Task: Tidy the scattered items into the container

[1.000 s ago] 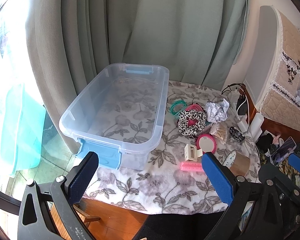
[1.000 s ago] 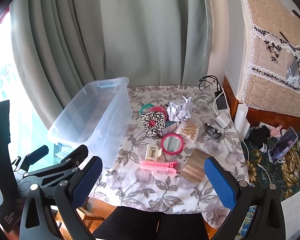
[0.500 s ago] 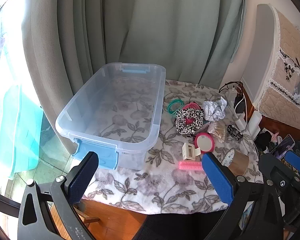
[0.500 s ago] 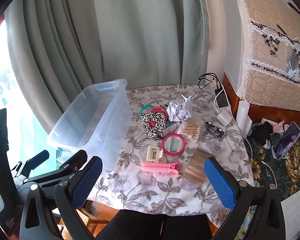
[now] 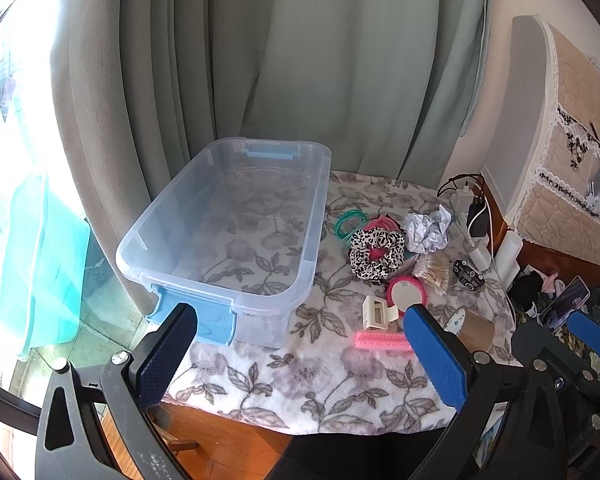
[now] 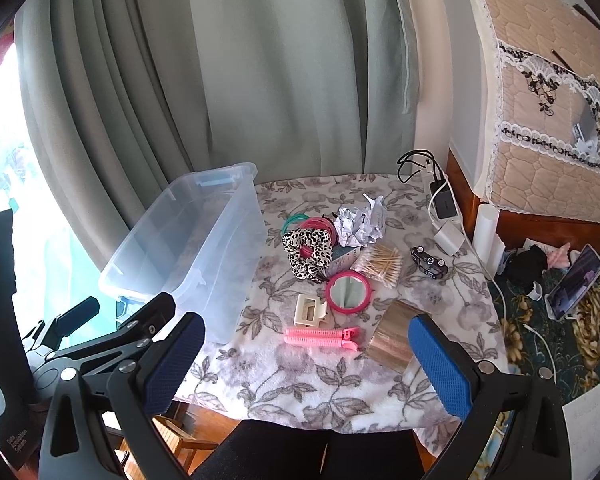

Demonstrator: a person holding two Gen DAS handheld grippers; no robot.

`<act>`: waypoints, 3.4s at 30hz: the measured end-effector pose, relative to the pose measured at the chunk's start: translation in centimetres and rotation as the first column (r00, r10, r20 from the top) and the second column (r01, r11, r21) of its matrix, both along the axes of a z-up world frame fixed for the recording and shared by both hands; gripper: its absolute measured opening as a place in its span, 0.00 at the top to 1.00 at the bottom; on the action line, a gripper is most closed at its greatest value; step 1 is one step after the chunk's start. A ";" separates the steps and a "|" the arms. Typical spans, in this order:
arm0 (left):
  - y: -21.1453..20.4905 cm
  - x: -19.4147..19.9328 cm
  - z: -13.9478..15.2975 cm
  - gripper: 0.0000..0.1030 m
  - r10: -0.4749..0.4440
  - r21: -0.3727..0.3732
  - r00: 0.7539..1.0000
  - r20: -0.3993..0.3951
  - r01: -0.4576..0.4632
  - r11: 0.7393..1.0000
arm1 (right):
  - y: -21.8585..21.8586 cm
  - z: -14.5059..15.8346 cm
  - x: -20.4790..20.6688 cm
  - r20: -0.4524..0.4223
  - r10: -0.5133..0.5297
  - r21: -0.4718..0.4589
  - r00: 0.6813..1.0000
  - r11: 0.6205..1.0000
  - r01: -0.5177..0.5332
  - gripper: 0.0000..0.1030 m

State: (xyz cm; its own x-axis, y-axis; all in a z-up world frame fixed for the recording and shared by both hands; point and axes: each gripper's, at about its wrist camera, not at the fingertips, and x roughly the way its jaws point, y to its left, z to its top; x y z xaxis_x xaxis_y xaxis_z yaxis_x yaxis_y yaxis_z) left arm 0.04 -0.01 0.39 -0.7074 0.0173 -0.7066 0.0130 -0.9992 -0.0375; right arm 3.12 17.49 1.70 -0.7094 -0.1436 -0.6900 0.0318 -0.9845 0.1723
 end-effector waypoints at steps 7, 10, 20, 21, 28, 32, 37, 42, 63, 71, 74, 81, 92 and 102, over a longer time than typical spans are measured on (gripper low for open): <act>0.3 0.1 0.2 0.00 0.001 -0.003 1.000 -0.009 -0.001 1.000 | 0.2 0.1 0.2 -0.007 -0.006 -0.010 1.000 1.000 0.006 0.00; 0.4 0.0 0.2 0.00 0.000 -0.001 1.000 -0.010 0.000 1.000 | 0.4 0.1 0.3 -0.009 -0.009 -0.014 1.000 1.000 0.009 0.00; 0.9 -0.1 -0.2 0.00 -0.011 0.018 1.000 0.002 0.011 1.000 | 0.9 -0.2 0.1 0.001 -0.022 -0.026 1.000 0.999 0.022 0.00; 1.0 0.0 -0.3 0.00 -0.012 0.016 1.000 -0.001 0.012 1.000 | 1.0 -0.2 0.1 0.002 -0.023 -0.027 1.000 0.999 0.023 0.00; 1.8 0.0 -0.2 0.00 -0.018 -0.001 0.999 -0.044 0.018 1.000 | 1.8 -0.6 -0.1 0.003 -0.029 -0.048 1.000 0.998 0.029 0.00; 2.5 -0.3 -0.4 0.00 -0.046 -0.001 0.998 -0.048 0.046 0.999 | 2.9 -1.2 -0.3 0.003 -0.013 -0.089 1.000 0.996 0.014 0.00; 3.5 -0.9 -1.4 0.00 -0.075 -0.007 0.997 -0.035 0.075 0.997 | 6.2 -2.2 0.0 -0.034 -0.076 -0.154 0.996 0.986 0.070 0.00; 5.2 -1.8 -3.0 0.00 -0.129 0.001 0.992 0.008 0.129 0.992 | 9.7 -4.7 -0.4 0.042 -0.130 -0.175 0.991 0.975 0.135 0.00; 11.6 -7.5 -12.9 0.00 -0.258 -0.067 0.936 0.239 0.281 0.957 | 11.6 -13.8 -5.9 0.260 -0.079 -0.246 0.962 0.958 0.145 0.02; 12.2 -11.6 -16.7 0.01 -0.225 -0.133 0.935 0.274 0.268 0.954 | 11.1 -16.1 -9.3 0.343 -0.088 -0.265 0.935 0.946 0.186 0.16; 11.9 -12.6 -18.0 0.02 -0.214 -0.123 0.930 0.299 0.260 0.958 | 10.5 -17.0 -10.4 0.375 -0.084 -0.265 0.923 0.945 0.193 0.20; 11.4 -14.2 -19.9 0.27 -0.220 -0.072 0.910 0.352 0.260 0.963 | 11.3 -19.1 -10.9 0.458 -0.096 -0.302 0.884 0.918 0.256 0.26; 11.0 -14.3 -19.7 0.51 -0.248 -0.024 0.907 0.340 0.272 0.962 | 14.6 -17.5 -9.6 0.446 -0.082 -0.403 0.891 0.871 0.282 0.46; 10.5 -12.8 -16.4 0.51 -0.247 0.005 0.930 0.273 0.256 0.967 | 14.8 -14.6 -7.9 0.357 -0.089 -0.426 0.930 0.870 0.247 0.47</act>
